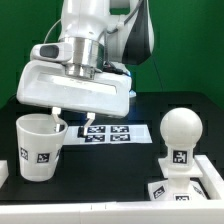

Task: Assemble lamp

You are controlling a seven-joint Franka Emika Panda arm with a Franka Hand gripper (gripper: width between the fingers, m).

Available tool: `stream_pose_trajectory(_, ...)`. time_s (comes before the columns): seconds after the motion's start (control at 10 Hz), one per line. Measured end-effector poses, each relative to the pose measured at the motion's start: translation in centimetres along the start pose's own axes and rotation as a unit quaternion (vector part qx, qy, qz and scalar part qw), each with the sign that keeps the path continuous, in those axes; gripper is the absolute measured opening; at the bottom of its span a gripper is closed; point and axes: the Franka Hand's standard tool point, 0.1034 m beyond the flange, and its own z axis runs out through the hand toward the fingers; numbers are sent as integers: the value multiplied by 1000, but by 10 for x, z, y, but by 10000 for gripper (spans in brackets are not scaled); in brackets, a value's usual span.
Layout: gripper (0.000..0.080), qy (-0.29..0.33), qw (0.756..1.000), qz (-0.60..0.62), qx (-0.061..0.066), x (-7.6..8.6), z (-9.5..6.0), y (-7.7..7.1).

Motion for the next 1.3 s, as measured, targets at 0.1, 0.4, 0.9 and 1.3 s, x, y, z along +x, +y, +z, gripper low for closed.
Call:
stream_pose_trajectory(0.1, 440, 0, 1000, 0, 0, 0, 0, 0)
stream_pose_trajectory(0.4, 677, -8, 1000, 0, 6, 0, 0, -4)
stream_pose_trajectory(0.9, 699, -85, 994, 16, 61, 8, -18, -12)
stream_pose_trajectory(1.3, 699, -93, 993, 21, 66, 11, -20, -8)
